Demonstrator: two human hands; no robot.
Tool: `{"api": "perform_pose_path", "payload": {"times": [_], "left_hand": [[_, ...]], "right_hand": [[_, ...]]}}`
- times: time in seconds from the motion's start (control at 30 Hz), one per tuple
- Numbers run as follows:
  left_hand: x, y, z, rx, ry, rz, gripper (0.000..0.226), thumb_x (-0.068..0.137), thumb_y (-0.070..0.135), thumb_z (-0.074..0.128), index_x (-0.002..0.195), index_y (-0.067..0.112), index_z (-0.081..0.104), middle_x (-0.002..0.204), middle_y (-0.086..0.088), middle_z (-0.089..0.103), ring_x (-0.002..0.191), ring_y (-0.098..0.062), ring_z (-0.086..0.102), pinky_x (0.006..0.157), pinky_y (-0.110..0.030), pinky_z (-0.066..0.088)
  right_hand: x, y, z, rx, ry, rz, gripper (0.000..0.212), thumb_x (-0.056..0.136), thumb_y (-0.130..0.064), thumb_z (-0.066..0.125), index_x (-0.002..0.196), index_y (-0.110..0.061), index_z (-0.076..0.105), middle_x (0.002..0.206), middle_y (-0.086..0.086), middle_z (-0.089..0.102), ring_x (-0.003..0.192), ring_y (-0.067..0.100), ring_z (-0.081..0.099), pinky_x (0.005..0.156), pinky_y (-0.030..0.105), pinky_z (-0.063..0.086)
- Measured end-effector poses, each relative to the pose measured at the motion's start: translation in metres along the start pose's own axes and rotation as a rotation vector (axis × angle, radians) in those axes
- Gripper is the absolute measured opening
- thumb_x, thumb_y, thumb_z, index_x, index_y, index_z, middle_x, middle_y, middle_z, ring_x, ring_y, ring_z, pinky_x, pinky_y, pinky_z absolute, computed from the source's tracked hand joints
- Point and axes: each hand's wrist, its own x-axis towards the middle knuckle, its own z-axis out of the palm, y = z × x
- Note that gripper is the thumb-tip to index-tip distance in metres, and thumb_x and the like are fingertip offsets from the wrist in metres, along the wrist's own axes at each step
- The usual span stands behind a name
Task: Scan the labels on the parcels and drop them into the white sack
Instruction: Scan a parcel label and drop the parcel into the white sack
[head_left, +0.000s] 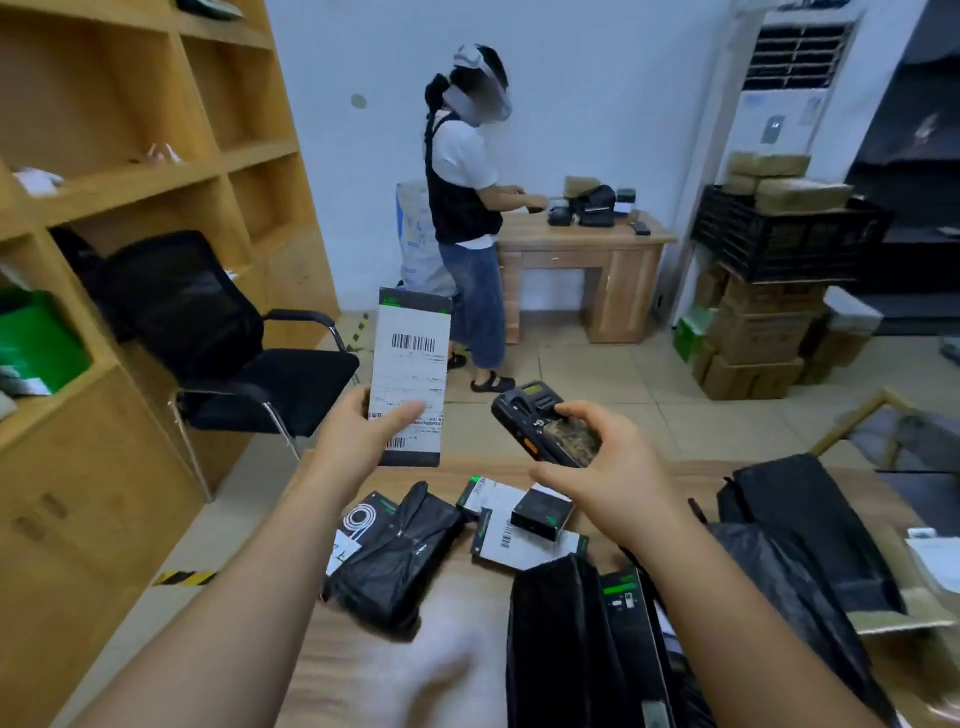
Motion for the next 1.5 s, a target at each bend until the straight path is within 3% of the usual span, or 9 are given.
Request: {"api": "perform_pose_path", "payload": {"times": [0.1,0.27,0.5,0.7,0.97,1.07,1.27,1.5], "left_hand": [[0.002,0.004,-0.012,-0.018,-0.151,0.004,0.027,0.085,0.022,0.076,0.109,0.022,0.064,0.1,0.004,0.075,0.087,-0.013,0.073,0.073,-0.029,0.055],[-0.008,-0.004,0.016,-0.078,-0.453,-0.056,0.031,0.087,0.021,0.073,0.116,0.022,0.062,0.104,0.001,0.076,0.093,-0.021,0.073,0.088,-0.046,0.056],[-0.076,-0.009,0.137,-0.229,-0.81,-0.189,0.021,0.09,0.02,0.07,0.109,0.023,0.064,0.1,-0.001,0.076,0.083,-0.018,0.075,0.063,-0.03,0.057],[-0.166,0.016,0.239,-0.176,-1.094,-0.137,0.029,0.084,0.026,0.076,0.112,0.024,0.068,0.104,0.006,0.076,0.096,-0.019,0.072,0.094,-0.046,0.053],[-0.334,0.051,0.368,-0.1,-1.483,-0.039,0.032,0.089,0.023,0.071,0.121,0.023,0.066,0.11,0.005,0.074,0.101,-0.017,0.071,0.092,-0.04,0.054],[-0.405,0.058,0.414,-0.045,-1.571,0.001,0.034,0.085,0.03,0.075,0.118,0.024,0.068,0.109,0.005,0.075,0.101,-0.017,0.071,0.095,-0.044,0.053],[-0.535,0.075,0.496,-0.015,-1.658,-0.012,0.028,0.086,0.026,0.075,0.112,0.021,0.067,0.105,0.004,0.076,0.096,-0.015,0.072,0.088,-0.037,0.054],[-0.613,0.101,0.577,0.005,-1.735,0.002,0.033,0.087,0.025,0.074,0.118,0.018,0.066,0.108,0.005,0.075,0.099,-0.015,0.071,0.097,-0.042,0.052]], "right_hand": [[-0.012,-0.005,0.008,-0.039,0.095,0.011,0.064,0.067,-0.038,0.084,0.126,-0.039,0.058,0.11,-0.015,0.057,0.1,0.009,0.058,0.085,0.03,0.049],[-0.059,0.01,0.001,-0.118,0.243,0.103,0.062,0.072,-0.036,0.083,0.128,-0.039,0.057,0.108,-0.022,0.05,0.101,0.005,0.053,0.086,0.029,0.048],[-0.16,0.053,-0.063,-0.235,0.484,0.365,0.061,0.075,-0.043,0.082,0.13,-0.04,0.054,0.121,-0.019,0.056,0.112,0.007,0.056,0.095,0.033,0.05],[-0.269,0.082,-0.136,-0.28,0.774,0.579,0.065,0.071,-0.043,0.085,0.13,-0.038,0.057,0.115,-0.019,0.054,0.104,0.006,0.053,0.09,0.028,0.047],[-0.428,0.133,-0.221,-0.262,1.079,0.78,0.061,0.071,-0.036,0.085,0.127,-0.037,0.059,0.115,-0.015,0.057,0.106,0.008,0.055,0.085,0.024,0.042],[-0.491,0.156,-0.256,-0.26,1.166,0.858,0.062,0.071,-0.037,0.085,0.128,-0.037,0.059,0.115,-0.014,0.057,0.105,0.01,0.056,0.088,0.028,0.045],[-0.597,0.203,-0.326,-0.297,1.283,0.949,0.064,0.07,-0.04,0.085,0.129,-0.036,0.059,0.114,-0.013,0.058,0.103,0.012,0.058,0.086,0.029,0.046],[-0.648,0.248,-0.401,-0.306,1.329,0.952,0.062,0.07,-0.039,0.084,0.127,-0.036,0.059,0.116,-0.015,0.059,0.102,0.008,0.057,0.086,0.031,0.048]]}}
